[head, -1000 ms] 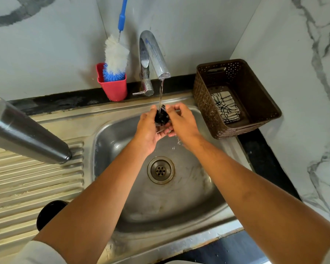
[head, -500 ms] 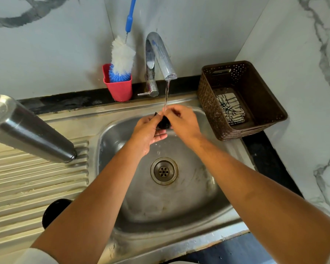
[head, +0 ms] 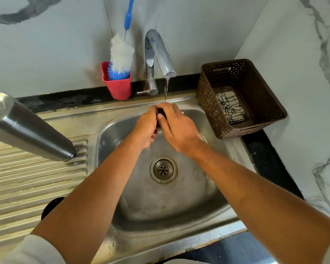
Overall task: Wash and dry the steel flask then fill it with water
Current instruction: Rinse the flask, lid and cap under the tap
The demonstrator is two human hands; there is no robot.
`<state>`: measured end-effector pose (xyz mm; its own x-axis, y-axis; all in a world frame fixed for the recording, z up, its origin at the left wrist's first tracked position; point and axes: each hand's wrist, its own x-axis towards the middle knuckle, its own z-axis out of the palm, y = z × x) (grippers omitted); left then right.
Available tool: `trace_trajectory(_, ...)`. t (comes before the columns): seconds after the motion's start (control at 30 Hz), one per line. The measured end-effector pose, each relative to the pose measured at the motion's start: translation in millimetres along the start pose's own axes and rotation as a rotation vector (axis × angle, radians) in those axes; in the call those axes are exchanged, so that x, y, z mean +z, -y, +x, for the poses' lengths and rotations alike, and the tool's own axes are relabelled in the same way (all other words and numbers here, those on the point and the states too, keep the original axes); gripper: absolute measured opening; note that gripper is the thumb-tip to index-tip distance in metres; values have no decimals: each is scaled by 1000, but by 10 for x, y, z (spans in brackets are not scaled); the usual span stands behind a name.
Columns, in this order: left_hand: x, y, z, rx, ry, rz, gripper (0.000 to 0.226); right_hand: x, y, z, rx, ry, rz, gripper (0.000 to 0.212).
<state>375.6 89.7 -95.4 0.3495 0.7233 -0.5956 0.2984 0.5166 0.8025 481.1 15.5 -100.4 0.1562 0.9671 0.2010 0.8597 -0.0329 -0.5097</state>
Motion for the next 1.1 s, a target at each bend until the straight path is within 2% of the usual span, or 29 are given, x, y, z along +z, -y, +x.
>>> trace_trajectory(0.03, 27, 37, 25, 47, -20, 66, 49, 28, -12, 32, 75, -27, 77, 33)
trace_trajectory(0.1, 107, 132, -21, 229, -106, 246, 46, 17, 10, 154, 371, 3, 358, 38)
trace_trajectory(0.17, 155, 195, -89, 404, -225, 422, 46, -86, 36, 253, 703, 191, 671, 46)
trace_trajectory(0.23, 151, 218, -98, 526, -312, 535, 43, -188, 54, 311, 887, 381, 819, 55)
trace_trajectory(0.3, 151, 202, -76, 491, -303, 457, 42, -172, 105, 332, 815, 342, 670, 67)
trace_trajectory(0.33, 158, 178, -24, 397, -269, 297, 43, -109, 115, 314, 690, 249, 470, 70)
trace_trajectory(0.4, 152, 92, 34, 86, -166, -137, 46, 25, 164, 198, 377, 88, 80, 63)
trace_trajectory(0.43, 124, 43, 24, -57, -125, -304, 48, 71, 193, 136, 278, 61, 12, 57)
trace_trajectory(0.47, 92, 24, 25, -137, -105, -372, 50, 100, 203, 94, 238, 60, -2, 52)
trace_trajectory(0.5, 70, 32, 41, -146, -102, -369, 52, 105, 207, 81, 243, 73, 12, 51)
trace_trajectory(0.53, 58, 63, 43, -77, -118, -294, 54, 117, 189, 99, 287, 89, 59, 51)
trace_trajectory(0.6, 48, 140, 16, 181, -207, 12, 55, 99, 173, 193, 482, 160, 267, 62)
trace_trajectory(0.67, 44, 190, -10, 381, -260, 278, 49, 84, 156, 296, 704, 214, 579, 67)
trace_trajectory(0.7, 46, 215, -5, 428, -249, 315, 43, 61, 153, 331, 792, 212, 751, 63)
trace_trajectory(0.77, 45, 260, 20, 458, -167, 207, 27, 1, 131, 365, 842, 171, 942, 52)
trace_trajectory(0.87, 48, 272, 21, 325, -91, -204, 13, -33, 92, 329, 817, 124, 1087, 27)
trace_trajectory(0.97, 16, 296, 8, 201, -98, -382, 23, 17, 32, 212, 838, 83, 1258, 30)
trace_trajectory(1.1, -10, 346, -43, 184, -3, -395, 31, 80, -52, 85, 804, 44, 1376, 26)
